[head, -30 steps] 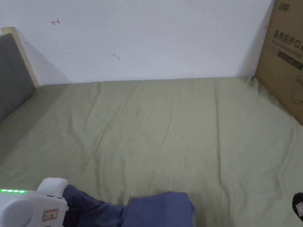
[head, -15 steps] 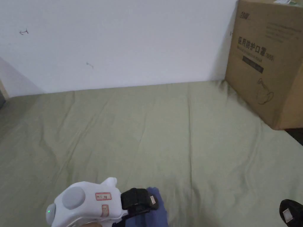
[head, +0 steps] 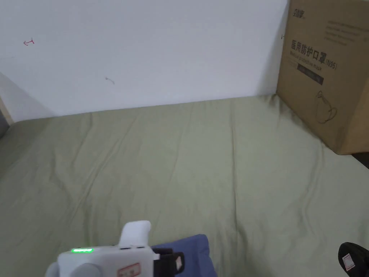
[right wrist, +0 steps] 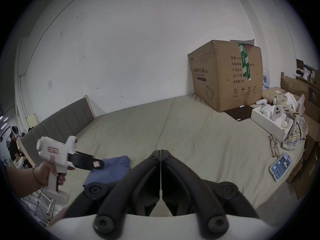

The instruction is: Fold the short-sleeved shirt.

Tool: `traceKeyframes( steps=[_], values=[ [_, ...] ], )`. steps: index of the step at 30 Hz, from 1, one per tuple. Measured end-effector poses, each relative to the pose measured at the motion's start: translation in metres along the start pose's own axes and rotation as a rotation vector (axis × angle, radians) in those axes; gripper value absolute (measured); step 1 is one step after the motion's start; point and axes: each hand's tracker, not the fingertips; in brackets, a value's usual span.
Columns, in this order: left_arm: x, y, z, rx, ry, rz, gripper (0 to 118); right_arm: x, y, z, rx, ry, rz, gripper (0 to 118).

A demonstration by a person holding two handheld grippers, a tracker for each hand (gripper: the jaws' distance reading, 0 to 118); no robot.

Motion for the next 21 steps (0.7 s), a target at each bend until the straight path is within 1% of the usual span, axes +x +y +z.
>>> traceKeyframes(
  steps=[2,4,6,8,10,12,13,15,17,19,20,21],
  values=[
    [0.007,0.002,-0.031,-0.036,0.01,-0.001,4,0.002,-0.001,0.0,-0.005,-0.007,0.004,0],
    [0.01,-0.001,-0.06,-0.09,0.104,-0.004,4,0.005,-0.004,-0.002,-0.015,-0.019,0.012,0],
    [0.004,-0.003,-0.088,-0.159,0.109,0.019,4,0.008,-0.005,-0.004,-0.035,-0.033,0.014,0],
    [-0.004,-0.011,-0.106,-0.197,0.08,0.091,3,0.01,-0.006,-0.004,-0.042,-0.035,0.009,0],
    [-0.013,-0.015,-0.113,-0.145,0.046,0.15,2,0.01,-0.007,-0.005,-0.048,-0.037,0.01,0],
    [-0.018,-0.018,-0.112,-0.112,0.023,0.237,2,0.009,-0.008,-0.005,-0.051,-0.034,0.007,0],
    [-0.017,-0.019,-0.11,-0.107,0.024,0.246,2,0.008,-0.008,-0.005,-0.052,-0.03,0.003,0],
    [-0.008,-0.016,-0.095,-0.064,0.03,0.218,2,0.005,-0.007,-0.007,-0.054,-0.014,-0.007,0],
    [0.009,-0.013,-0.058,0.114,0.044,0.132,2,0.001,-0.004,-0.008,-0.046,0.014,-0.027,0],
    [0.027,-0.008,-0.005,0.285,0.051,0.03,2,-0.005,0.005,-0.007,-0.023,0.045,-0.04,0],
    [0.037,-0.008,0.025,0.373,0.104,-0.038,3,-0.009,0.011,-0.006,-0.001,0.062,-0.04,0],
    [0.046,-0.011,0.051,0.448,0.196,-0.107,3,-0.014,0.016,-0.004,0.025,0.072,-0.032,0]
  ],
)
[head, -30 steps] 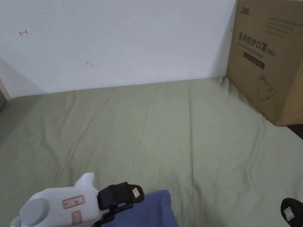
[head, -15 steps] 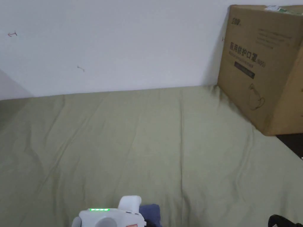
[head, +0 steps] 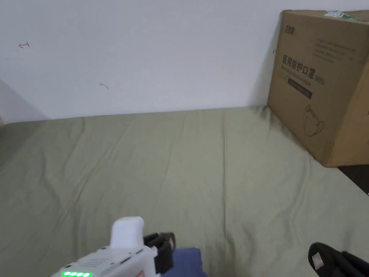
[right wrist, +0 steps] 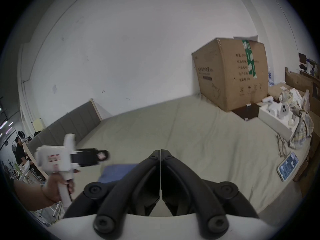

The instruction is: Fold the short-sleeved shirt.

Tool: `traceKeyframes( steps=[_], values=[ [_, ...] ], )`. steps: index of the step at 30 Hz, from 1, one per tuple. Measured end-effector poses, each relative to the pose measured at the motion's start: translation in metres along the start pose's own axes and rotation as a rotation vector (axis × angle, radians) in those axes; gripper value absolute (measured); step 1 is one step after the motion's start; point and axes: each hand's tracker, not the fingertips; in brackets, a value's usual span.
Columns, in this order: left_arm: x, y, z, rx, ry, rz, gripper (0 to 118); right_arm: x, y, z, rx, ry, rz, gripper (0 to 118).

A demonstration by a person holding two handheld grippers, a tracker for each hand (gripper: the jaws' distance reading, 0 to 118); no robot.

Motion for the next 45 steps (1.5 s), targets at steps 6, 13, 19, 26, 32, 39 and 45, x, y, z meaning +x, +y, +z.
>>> traceKeyframes(
  steps=[6,13,19,26,32,39,45],
  values=[
    [0.006,0.021,0.135,0.399,0.316,-0.245,3,-0.037,0.026,0.023,0.259,0.016,0.122,0],
    [0.011,-0.016,0.201,0.519,0.481,-0.257,2,-0.062,0.002,0.05,0.551,-0.229,0.231,0],
    [0.014,-0.044,0.208,0.473,0.515,-0.277,2,-0.056,-0.014,0.051,0.453,-0.249,0.223,0],
    [0.018,-0.037,0.206,0.466,0.496,-0.272,2,-0.057,-0.004,0.059,0.435,-0.242,0.184,0],
    [0.006,-0.029,0.212,0.445,0.496,-0.285,3,-0.072,0.006,-0.026,-0.218,0.192,0.166,0],
    [-0.025,-0.05,0.21,0.322,0.544,-0.231,3,-0.07,-0.073,-0.194,-0.71,0.28,-0.011,0],
    [-0.063,-0.054,0.196,0.203,0.513,-0.123,3,-0.03,-0.113,-0.242,-0.835,0.204,-0.102,0]
  ],
)
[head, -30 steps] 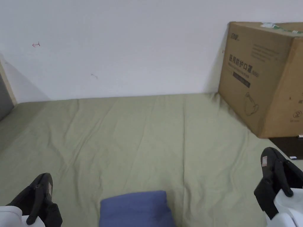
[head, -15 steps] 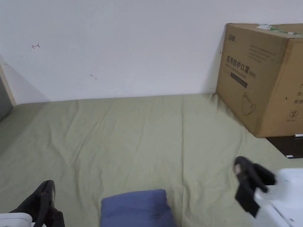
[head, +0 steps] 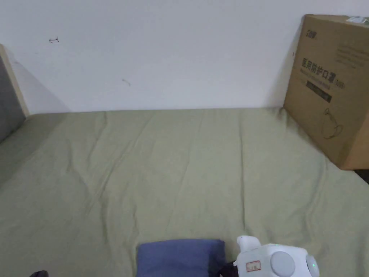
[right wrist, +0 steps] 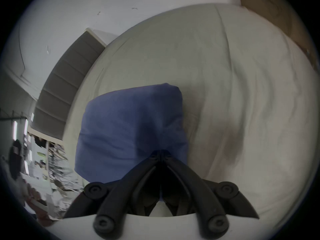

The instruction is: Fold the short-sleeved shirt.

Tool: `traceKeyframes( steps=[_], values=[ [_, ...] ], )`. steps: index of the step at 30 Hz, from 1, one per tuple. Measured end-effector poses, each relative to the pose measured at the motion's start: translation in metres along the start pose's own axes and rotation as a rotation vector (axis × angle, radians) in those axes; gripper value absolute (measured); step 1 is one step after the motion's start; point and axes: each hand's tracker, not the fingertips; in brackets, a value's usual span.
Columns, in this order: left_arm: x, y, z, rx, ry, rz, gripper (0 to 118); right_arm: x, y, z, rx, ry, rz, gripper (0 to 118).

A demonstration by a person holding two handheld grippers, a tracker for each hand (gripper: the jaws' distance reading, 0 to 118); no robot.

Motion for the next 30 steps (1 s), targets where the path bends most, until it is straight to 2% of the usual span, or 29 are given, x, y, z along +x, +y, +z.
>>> traceKeyframes(
  steps=[1,3,4,6,7,8,9,14,16,18,22,23,24,25,26,28,30],
  values=[
    [-0.008,0.0,-0.012,-0.054,-0.071,0.05,3,0.004,0.0,0.003,0.014,0.051,-0.028,0],
    [-0.028,-0.006,-0.052,-0.216,-0.319,0.249,4,0.007,-0.002,0.01,0.007,0.039,-0.015,0],
    [-0.037,-0.013,-0.076,-0.315,-0.438,0.362,11,0.008,-0.002,0.01,0.002,0.039,0.001,0],
    [-0.052,-0.039,-0.132,-0.527,-0.643,0.662,68,0.007,-0.003,0.01,0.001,0.045,0.024,0],
    [-0.054,-0.054,-0.155,-0.589,-0.707,0.768,97,0.007,-0.004,0.009,0.001,0.045,0.024,0],
    [-0.054,-0.068,-0.178,-0.649,-0.748,0.821,115,0.007,-0.003,0.006,-0.001,0.045,0.021,0],
    [-0.053,-0.079,-0.196,-0.688,-0.774,0.848,117,0.008,-0.003,0.005,-0.003,0.048,0.013,0],
    [-0.045,-0.118,-0.264,-0.75,-0.806,0.986,117,0.012,-0.003,0.005,-0.005,0.071,-0.008,0],
    [-0.031,-0.132,-0.284,-0.821,-0.893,1.033,117,0.014,-0.003,0.006,-0.008,0.08,-0.018,0],
    [-0.011,-0.135,-0.294,-0.797,-1.015,1.089,117,0.014,-0.002,0.004,-0.01,0.085,-0.027,0],
    [0.026,-0.143,-0.309,-0.796,-1.086,1.027,113,0.019,-0.002,0.003,-0.015,0.107,-0.036,0],
    [0.031,-0.142,-0.31,-0.769,-1.059,0.969,103,0.02,-0.002,0.003,-0.015,0.112,-0.043,0],
    [0.031,-0.142,-0.311,-0.751,-1.004,0.919,80,0.021,-0.003,0.003,-0.015,0.116,-0.051,0],
    [0.035,-0.143,-0.3,-0.771,-0.915,0.859,40,0.022,-0.003,0.003,-0.014,0.118,-0.059,0],
    [0.035,-0.149,-0.301,-0.815,-0.799,0.789,22,0.022,-0.003,0.002,-0.012,0.123,-0.066,0],
    [0.033,-0.142,-0.296,-0.785,-0.904,0.913,22,0.021,-0.005,0.003,-0.005,0.124,-0.074,0],
    [0.037,-0.123,-0.289,-0.801,-0.838,0.75,22,0.015,-0.007,0.007,0.012,0.105,-0.054,0]
  ],
)
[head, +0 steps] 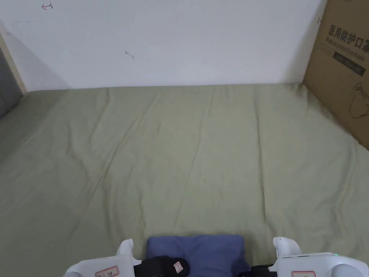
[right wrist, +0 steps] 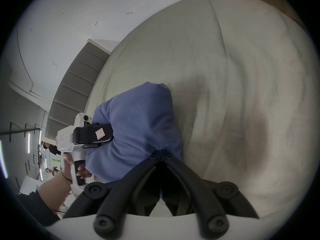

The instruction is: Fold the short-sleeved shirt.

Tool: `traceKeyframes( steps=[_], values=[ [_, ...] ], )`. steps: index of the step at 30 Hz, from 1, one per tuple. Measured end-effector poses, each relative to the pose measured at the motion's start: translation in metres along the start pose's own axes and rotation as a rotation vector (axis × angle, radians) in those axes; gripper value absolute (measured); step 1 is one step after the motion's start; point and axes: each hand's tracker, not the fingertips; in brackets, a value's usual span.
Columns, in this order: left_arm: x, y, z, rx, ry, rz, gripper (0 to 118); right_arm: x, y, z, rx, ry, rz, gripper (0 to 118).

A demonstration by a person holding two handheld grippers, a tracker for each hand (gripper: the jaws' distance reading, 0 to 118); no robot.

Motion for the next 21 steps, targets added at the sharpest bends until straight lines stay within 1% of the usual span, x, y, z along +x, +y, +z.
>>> traceKeyframes(
  steps=[1,3,5,6,8,9,11,13,17,21],
  values=[
    [0.009,0.0,0.005,-0.003,0.028,-0.03,22,-0.005,-0.001,0.004,0.012,-0.015,0.03,0],
    [0.032,0.004,0.024,0.004,0.09,-0.11,22,-0.02,-0.005,0.016,0.036,-0.049,0.115,0],
    [0.058,0.01,0.061,0.038,0.13,-0.202,22,-0.036,-0.014,0.035,0.077,-0.031,0.191,0],
    [0.067,0.013,0.077,0.039,0.147,-0.228,22,-0.04,-0.018,0.044,0.097,-0.017,0.212,0],
    [0.079,0.031,0.122,0.024,0.227,-0.283,22,-0.05,-0.03,0.067,0.159,-0.028,0.245,0],
    [0.082,0.038,0.14,0.009,0.268,-0.307,22,-0.053,-0.034,0.076,0.179,-0.033,0.248,0],
    [0.081,0.058,0.181,-0.028,0.414,-0.386,22,-0.057,-0.043,0.096,0.22,-0.041,0.244,0],
    [0.073,0.071,0.215,-0.048,0.525,-0.423,22,-0.06,-0.047,0.113,0.25,-0.049,0.237,0],
    [0.049,0.093,0.272,-0.072,0.709,-0.404,22,-0.067,-0.052,0.136,0.293,-0.095,0.233,0],
    [0.02,0.114,0.311,-0.055,0.909,-0.413,22,-0.072,-0.048,0.141,0.28,-0.123,0.213,0]
  ],
)
